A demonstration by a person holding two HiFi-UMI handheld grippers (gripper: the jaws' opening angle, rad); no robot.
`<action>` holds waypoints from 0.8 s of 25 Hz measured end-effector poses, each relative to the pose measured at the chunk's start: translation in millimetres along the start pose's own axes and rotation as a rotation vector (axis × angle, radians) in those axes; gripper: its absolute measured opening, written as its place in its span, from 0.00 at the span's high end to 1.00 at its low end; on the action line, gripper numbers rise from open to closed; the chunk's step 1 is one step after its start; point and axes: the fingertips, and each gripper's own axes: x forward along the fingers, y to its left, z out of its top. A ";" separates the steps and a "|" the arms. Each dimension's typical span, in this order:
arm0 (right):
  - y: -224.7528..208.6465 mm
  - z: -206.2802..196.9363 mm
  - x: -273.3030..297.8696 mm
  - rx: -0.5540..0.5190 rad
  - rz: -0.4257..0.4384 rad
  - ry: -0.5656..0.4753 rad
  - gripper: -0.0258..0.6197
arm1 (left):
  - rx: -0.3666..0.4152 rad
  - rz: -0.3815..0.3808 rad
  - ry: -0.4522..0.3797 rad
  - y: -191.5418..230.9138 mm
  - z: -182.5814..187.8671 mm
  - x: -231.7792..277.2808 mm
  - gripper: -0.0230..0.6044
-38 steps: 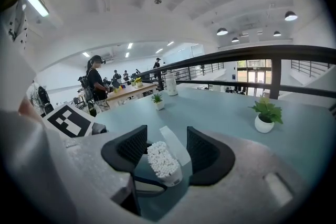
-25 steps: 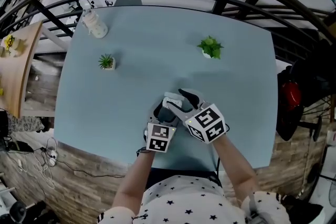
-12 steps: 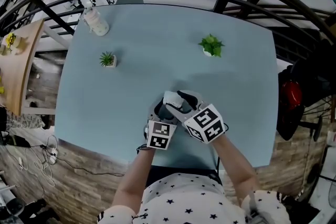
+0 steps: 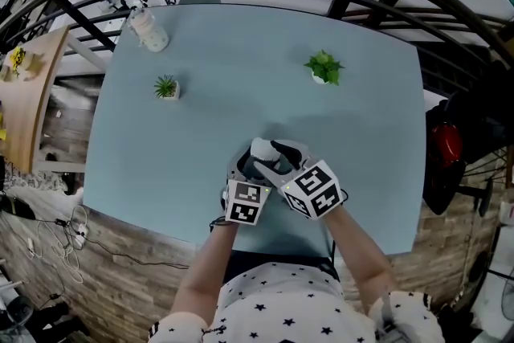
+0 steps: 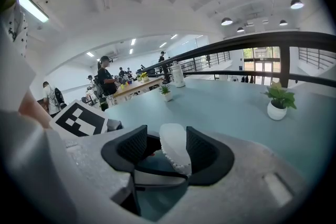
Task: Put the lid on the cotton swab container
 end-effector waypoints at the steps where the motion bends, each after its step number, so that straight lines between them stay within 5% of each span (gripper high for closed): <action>1: 0.9 -1.0 0.3 0.001 0.002 0.003 0.62 | 0.001 0.001 0.000 0.2 0.1 0.2 0.44; 20: 1.8 -4.7 0.7 0.098 0.017 -0.030 0.62 | 0.014 0.012 0.003 1.6 0.8 -0.7 0.45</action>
